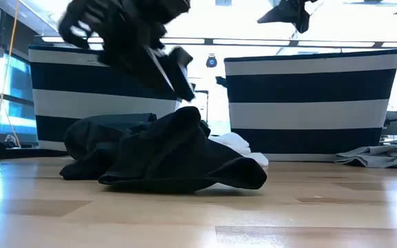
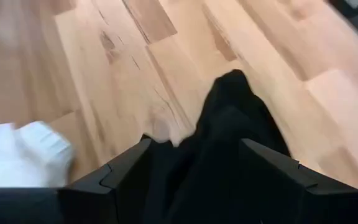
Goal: Sort clothes
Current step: Put the black underwear into the left laundry bin, then put the black shorts into the left laundry bin, then adjust the left laundry bin
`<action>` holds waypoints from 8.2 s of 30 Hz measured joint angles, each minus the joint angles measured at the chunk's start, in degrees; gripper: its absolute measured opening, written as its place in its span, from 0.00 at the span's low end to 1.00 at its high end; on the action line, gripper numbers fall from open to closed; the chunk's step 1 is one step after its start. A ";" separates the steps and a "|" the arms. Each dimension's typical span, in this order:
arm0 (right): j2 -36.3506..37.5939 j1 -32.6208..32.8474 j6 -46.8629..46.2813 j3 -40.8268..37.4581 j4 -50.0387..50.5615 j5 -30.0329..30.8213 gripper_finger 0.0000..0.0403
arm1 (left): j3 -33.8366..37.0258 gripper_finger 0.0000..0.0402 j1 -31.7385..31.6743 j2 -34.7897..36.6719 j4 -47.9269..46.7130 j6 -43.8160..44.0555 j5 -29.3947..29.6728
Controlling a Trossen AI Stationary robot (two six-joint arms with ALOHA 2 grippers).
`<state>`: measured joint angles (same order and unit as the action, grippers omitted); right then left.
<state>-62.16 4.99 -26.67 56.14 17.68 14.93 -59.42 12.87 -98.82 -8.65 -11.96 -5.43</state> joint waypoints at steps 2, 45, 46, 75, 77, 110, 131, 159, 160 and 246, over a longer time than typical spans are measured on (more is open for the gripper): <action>0.32 0.02 -0.35 0.00 0.64 -1.97 0.59 | 0.00 0.57 -0.03 -3.68 2.14 1.52 0.07; 1.39 4.68 -8.27 0.04 -2.88 14.80 0.59 | -28.97 0.02 -49.03 22.83 -41.85 -2.23 23.55; 1.38 4.82 -8.98 0.04 -2.90 14.78 0.59 | -26.42 0.02 -50.82 22.39 -41.82 -1.24 22.97; 1.36 8.26 -12.13 0.04 -2.11 14.74 0.59 | -10.54 0.38 -63.01 17.54 -46.50 13.83 19.87; 1.34 8.26 -12.33 0.04 -2.10 14.72 0.59 | -6.08 0.34 -63.68 16.07 -43.00 13.84 24.25; 1.34 5.24 -0.68 0.04 -1.17 20.40 0.59 | -8.52 0.07 -10.31 32.27 -54.85 12.45 8.17; 1.34 4.24 -6.83 0.04 -1.15 16.48 0.59 | -0.61 0.45 -15.25 17.24 -39.57 6.82 13.42; 1.34 4.44 -9.54 0.04 -0.34 13.99 0.59 | 13.95 0.22 -8.85 4.10 -13.42 18.58 14.31; 1.34 4.44 -9.54 0.04 -0.30 13.95 0.59 | 13.16 0.14 -8.21 4.62 -14.39 18.59 12.31; 1.34 4.37 -7.85 0.04 0.08 16.59 0.59 | -29.19 0.52 -36.58 19.79 -67.87 -6.14 10.78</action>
<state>-60.82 9.37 -34.52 56.18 17.76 31.52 -88.60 -23.71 -79.03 -76.52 -18.10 5.35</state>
